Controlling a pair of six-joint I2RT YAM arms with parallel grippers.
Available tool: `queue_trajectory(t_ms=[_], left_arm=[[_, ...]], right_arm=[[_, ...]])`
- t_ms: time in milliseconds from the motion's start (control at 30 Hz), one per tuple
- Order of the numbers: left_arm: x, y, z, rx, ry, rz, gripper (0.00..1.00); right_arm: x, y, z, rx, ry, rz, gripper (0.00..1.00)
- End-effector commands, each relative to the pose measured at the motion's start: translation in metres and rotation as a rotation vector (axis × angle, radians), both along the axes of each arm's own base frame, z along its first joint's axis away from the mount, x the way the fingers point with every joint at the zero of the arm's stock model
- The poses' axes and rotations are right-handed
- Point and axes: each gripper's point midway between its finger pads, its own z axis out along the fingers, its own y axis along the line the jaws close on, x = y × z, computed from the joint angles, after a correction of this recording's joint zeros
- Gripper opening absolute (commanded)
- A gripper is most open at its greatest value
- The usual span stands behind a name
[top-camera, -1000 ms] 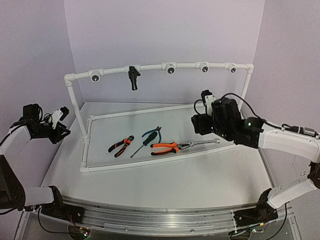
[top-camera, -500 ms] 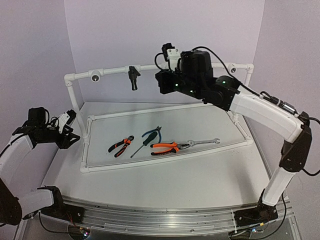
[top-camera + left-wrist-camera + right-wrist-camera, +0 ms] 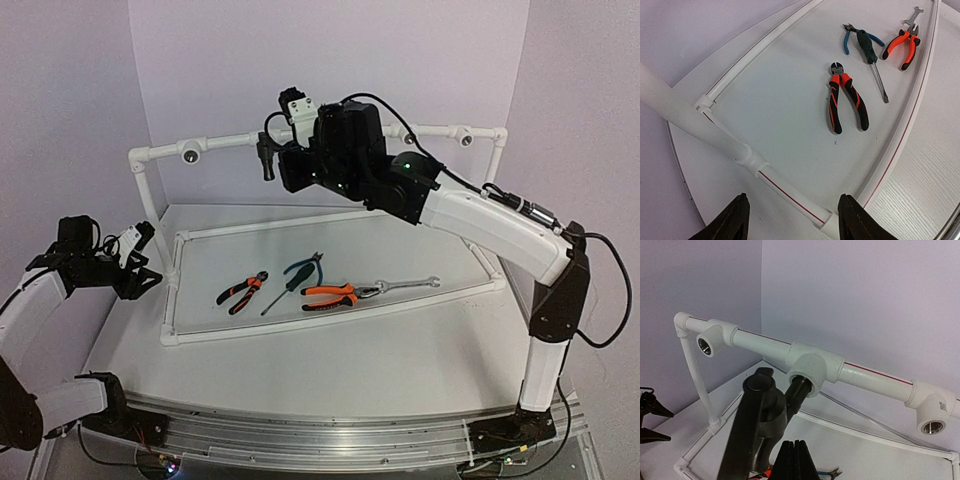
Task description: Install the water faucets
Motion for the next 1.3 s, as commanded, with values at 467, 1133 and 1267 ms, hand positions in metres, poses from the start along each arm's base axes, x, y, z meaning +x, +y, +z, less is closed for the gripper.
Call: queue_trajectory(t_ms=[467, 1133, 1267], left_arm=[[0.000, -0.007, -0.006, -0.018, -0.006, -0.030, 0.62], [0.000, -0.008, -0.011, -0.025, 0.006, -0.035, 0.62], [-0.002, -0.009, -0.012, -0.026, 0.010, -0.037, 0.62]], right_arm=[[-0.016, 0.016, 0.033, -0.051, -0.150, -0.023, 0.00], [-0.015, -0.005, 0.014, 0.119, 0.028, -0.034, 0.00], [-0.006, -0.018, -0.002, 0.311, 0.191, -0.003, 0.00]])
